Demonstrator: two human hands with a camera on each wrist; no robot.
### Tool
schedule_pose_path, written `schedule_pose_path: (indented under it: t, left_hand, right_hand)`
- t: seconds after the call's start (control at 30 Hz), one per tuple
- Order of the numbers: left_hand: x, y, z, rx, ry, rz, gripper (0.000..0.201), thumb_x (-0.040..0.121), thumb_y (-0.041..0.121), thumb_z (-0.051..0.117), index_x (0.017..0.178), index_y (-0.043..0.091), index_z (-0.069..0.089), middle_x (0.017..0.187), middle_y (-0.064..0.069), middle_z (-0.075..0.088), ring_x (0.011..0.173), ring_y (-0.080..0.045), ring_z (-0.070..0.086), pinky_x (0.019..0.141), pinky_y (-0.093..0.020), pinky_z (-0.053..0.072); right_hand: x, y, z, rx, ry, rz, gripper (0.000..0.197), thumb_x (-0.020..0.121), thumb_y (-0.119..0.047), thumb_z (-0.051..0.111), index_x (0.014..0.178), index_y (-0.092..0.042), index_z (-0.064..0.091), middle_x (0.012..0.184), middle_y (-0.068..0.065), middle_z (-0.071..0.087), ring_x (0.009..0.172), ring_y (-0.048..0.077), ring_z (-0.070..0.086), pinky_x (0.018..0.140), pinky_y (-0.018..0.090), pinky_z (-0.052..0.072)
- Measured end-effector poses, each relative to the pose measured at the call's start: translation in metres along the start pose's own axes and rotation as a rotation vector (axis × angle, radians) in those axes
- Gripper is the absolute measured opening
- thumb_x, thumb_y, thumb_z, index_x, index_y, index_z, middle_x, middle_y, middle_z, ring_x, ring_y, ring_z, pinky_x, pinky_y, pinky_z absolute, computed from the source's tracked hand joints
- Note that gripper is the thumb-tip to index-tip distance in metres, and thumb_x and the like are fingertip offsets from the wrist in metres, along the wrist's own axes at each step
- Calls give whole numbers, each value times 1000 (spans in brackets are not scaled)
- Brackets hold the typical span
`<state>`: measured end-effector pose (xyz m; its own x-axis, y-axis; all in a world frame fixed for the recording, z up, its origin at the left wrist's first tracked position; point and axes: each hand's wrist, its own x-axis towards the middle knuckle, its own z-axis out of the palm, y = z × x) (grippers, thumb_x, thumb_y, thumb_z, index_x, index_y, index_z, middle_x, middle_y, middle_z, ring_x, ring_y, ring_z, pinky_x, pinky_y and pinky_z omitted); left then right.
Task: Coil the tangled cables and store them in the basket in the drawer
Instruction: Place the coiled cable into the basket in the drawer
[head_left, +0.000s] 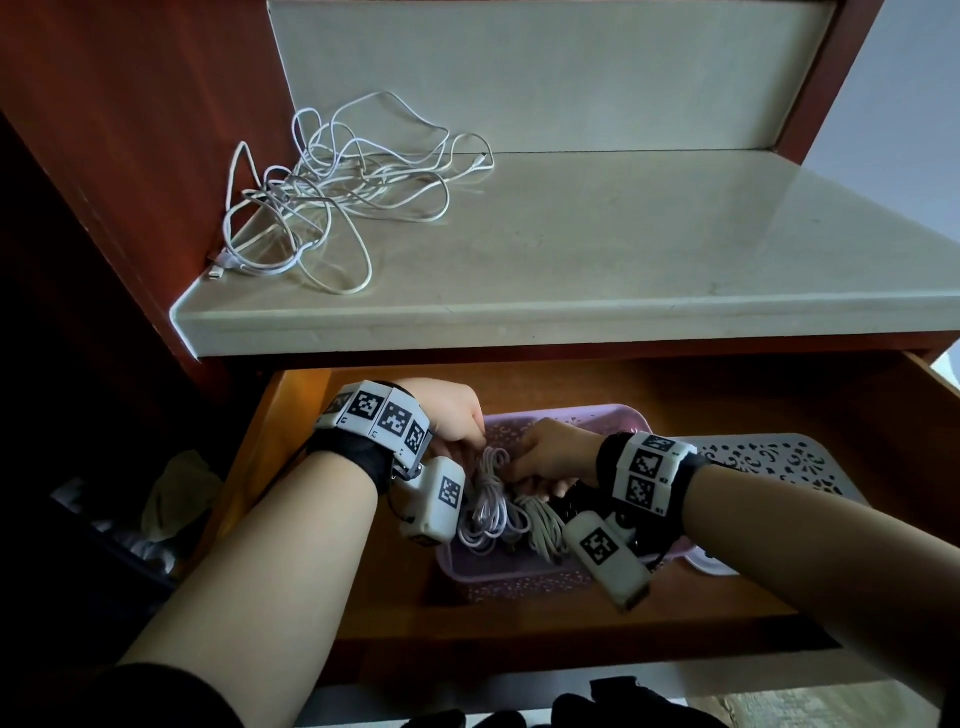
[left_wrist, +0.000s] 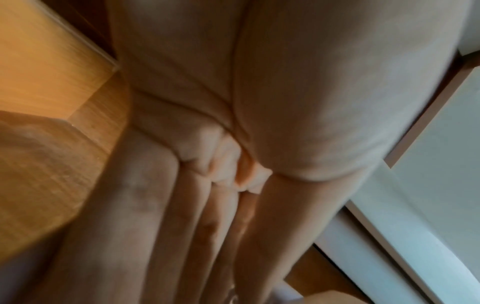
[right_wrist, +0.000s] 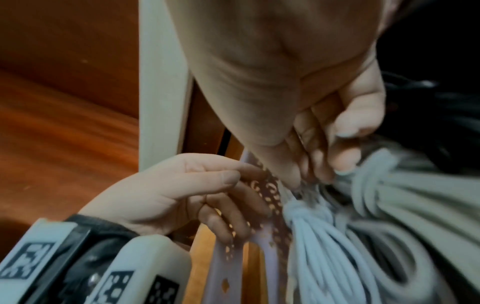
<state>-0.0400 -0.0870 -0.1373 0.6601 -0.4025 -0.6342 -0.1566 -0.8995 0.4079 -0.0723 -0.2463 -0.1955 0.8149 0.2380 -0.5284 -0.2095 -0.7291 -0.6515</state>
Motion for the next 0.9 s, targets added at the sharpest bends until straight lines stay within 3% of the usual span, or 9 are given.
schedule_pose_path:
  t: [0.17, 0.27, 0.33, 0.4, 0.47, 0.6, 0.73, 0.9]
  left_hand:
    - [-4, 0, -11, -197, 11, 76, 19, 96, 12, 52, 100, 1, 68, 87, -13, 73, 83, -28, 71, 75, -34, 57]
    - [-9, 5, -23, -212, 28, 97, 19, 95, 9, 52, 104, -2, 66, 80, -6, 72, 66, -15, 70, 67, -28, 55]
    - [-16, 9, -32, -220, 23, 102, 13, 94, 7, 54, 97, -2, 63, 75, -5, 70, 60, -14, 68, 60, -26, 53]
    - [-23, 9, -41, -262, 25, 115, 11, 94, 5, 53, 85, 3, 58, 74, -8, 69, 60, -18, 68, 61, -30, 53]
    - [-31, 9, -51, -289, 41, 125, 11, 96, 5, 52, 85, 5, 54, 77, -12, 68, 61, -20, 67, 65, -36, 53]
    - [-61, 9, -82, -254, 131, 141, 9, 97, 11, 53, 90, 5, 55, 81, -10, 67, 66, -19, 65, 64, -30, 52]
    - [-90, 5, -119, -197, 261, 142, 16, 98, 14, 52, 105, 1, 55, 86, -8, 68, 74, -20, 66, 70, -30, 55]
    - [-104, -8, -156, -288, 508, 125, 9, 98, 10, 49, 100, 3, 56, 81, -8, 67, 62, -13, 65, 54, -19, 52]
  right_hand:
    - [-14, -22, -22, -138, 25, -178, 23, 88, -17, 65, 65, -14, 61, 52, -7, 61, 44, 3, 56, 47, 16, 47]
    - [-26, -46, -39, -319, -41, -297, 17, 90, -25, 61, 88, -10, 69, 79, 0, 68, 64, 6, 60, 66, 21, 50]
    - [-31, -62, -54, -392, -67, -335, 18, 91, -29, 61, 93, -13, 68, 86, -1, 69, 72, 6, 58, 73, 23, 48]
    - [-37, -77, -70, -357, -113, -342, 14, 92, -26, 60, 90, -14, 67, 77, -7, 67, 69, 6, 59, 71, 20, 48]
    - [-41, -91, -89, -335, -137, -354, 20, 93, -22, 59, 93, -4, 68, 72, -6, 67, 67, 8, 62, 69, 22, 51]
    - [-48, -122, -128, -353, -153, -371, 21, 94, -18, 55, 98, 1, 65, 91, 13, 70, 76, 18, 66, 75, 30, 53]
    - [-44, -159, -153, -367, -48, -418, 23, 93, -21, 57, 100, -2, 67, 98, 12, 71, 80, 17, 67, 73, 26, 55]
    - [-18, -202, -155, -436, 29, -440, 22, 94, -20, 56, 100, -2, 66, 92, 7, 69, 80, 17, 65, 71, 25, 54]
